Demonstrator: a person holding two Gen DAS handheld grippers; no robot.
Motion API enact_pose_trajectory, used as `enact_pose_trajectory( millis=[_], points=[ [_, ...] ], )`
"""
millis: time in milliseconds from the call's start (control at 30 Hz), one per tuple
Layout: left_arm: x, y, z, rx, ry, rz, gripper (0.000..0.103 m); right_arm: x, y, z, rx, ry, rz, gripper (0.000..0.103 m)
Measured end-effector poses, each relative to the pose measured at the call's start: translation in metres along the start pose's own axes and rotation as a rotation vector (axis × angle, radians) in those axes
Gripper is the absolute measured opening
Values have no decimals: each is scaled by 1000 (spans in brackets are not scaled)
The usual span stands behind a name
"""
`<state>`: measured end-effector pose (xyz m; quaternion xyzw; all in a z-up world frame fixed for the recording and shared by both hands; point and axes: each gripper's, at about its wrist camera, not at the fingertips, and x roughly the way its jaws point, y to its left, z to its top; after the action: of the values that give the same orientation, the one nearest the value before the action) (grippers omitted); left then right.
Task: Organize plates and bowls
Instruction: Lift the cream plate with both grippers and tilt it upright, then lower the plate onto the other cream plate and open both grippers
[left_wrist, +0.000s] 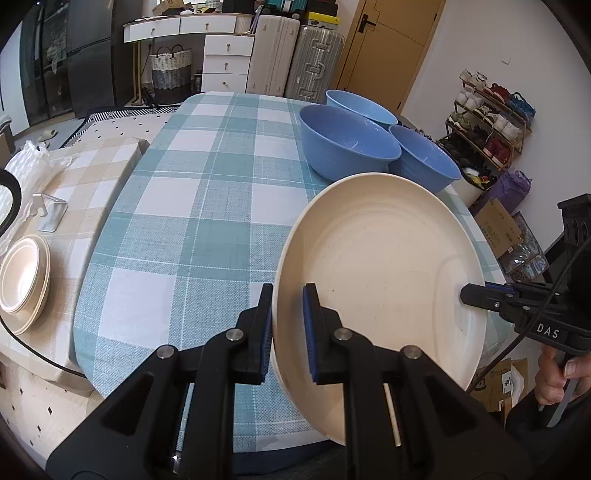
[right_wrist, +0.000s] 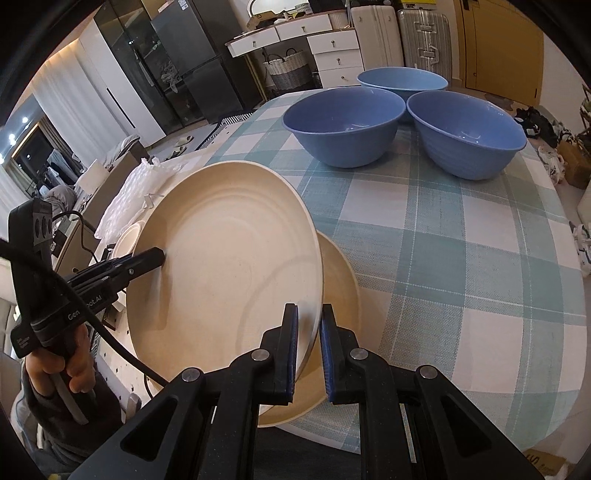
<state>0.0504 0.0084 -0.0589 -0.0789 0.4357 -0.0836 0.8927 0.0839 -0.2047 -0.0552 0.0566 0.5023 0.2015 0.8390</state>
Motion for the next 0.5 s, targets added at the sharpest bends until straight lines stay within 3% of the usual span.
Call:
enact_pose_trajectory(
  millis=[500],
  points=[
    [27, 0, -8, -1, 43, 11, 12, 15, -11, -10, 22, 18, -4, 12]
  ],
)
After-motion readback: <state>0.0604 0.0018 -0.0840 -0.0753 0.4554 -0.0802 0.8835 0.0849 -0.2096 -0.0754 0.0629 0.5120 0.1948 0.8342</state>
